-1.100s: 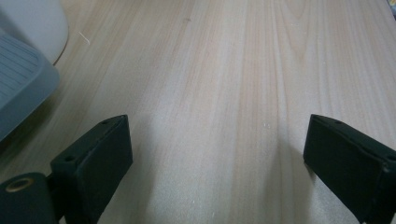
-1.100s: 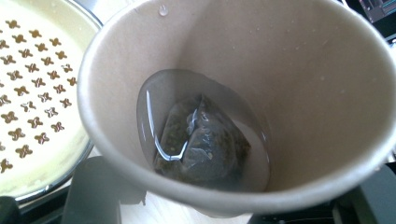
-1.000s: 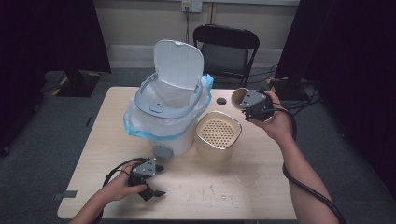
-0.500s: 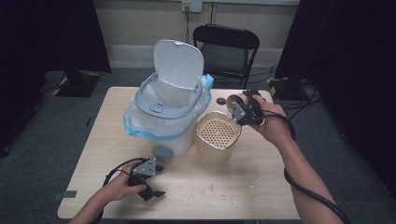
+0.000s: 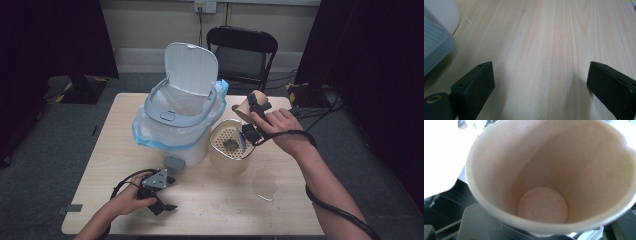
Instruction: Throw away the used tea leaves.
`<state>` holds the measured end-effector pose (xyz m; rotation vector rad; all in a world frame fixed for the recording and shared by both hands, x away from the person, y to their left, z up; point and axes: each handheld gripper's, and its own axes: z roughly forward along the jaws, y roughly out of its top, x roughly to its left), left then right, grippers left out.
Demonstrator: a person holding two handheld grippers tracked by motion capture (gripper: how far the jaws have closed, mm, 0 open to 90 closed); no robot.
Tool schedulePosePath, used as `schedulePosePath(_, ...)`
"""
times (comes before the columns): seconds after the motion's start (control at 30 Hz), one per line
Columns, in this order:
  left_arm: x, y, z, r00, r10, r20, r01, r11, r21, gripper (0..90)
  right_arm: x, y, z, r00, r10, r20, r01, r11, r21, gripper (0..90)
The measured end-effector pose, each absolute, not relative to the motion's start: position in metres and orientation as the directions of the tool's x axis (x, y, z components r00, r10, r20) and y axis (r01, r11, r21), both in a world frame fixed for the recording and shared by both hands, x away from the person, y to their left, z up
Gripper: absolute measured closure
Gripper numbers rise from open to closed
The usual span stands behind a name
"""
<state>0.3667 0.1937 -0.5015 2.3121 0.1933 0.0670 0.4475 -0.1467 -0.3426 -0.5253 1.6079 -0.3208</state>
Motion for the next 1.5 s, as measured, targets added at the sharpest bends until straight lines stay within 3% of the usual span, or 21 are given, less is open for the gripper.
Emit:
schedulePosePath(0.23,0.367,0.194,-0.501,0.987,0.158,-0.015,0.119,-0.672,0.731,7.1,0.448,-0.148,-0.337,-0.066,-0.479,-0.875,-0.147,0.872,-0.466,33.8)
schedulePosePath(0.53,0.367,0.194,-0.502,0.987,0.161,-0.014,0.120,-0.670,0.733,7.1,0.456,-0.153,-0.332,-0.317,-0.253,-0.914,-0.158,0.964,-0.212,33.4)
schedulePosePath(0.67,0.367,0.194,-0.502,0.987,0.161,-0.014,0.119,-0.670,0.733,7.1,0.463,-0.160,-0.321,-0.486,0.005,-0.874,-0.091,0.994,0.056,33.4)
schedulePosePath(0.87,0.367,0.194,-0.502,0.987,0.160,-0.014,0.119,-0.670,0.733,7.1,0.472,-0.171,-0.305,-0.582,0.262,-0.770,-0.021,0.942,0.336,33.2)
schedulePosePath(0.97,0.367,0.194,-0.502,0.987,0.160,-0.014,0.119,-0.670,0.733,7.0,0.474,-0.174,-0.301,-0.604,0.334,-0.723,0.012,0.911,0.411,33.2)
schedulePosePath(1.37,0.367,0.194,-0.502,0.987,0.160,-0.014,0.119,-0.670,0.733,7.1,0.480,-0.177,-0.300,-0.680,0.485,-0.550,0.100,0.804,0.586,33.2)
schedulePosePath(1.5,0.367,0.194,-0.502,0.987,0.160,-0.014,0.119,-0.670,0.733,7.0,0.479,-0.177,-0.300,-0.676,0.484,-0.555,0.111,0.812,0.573,33.1)
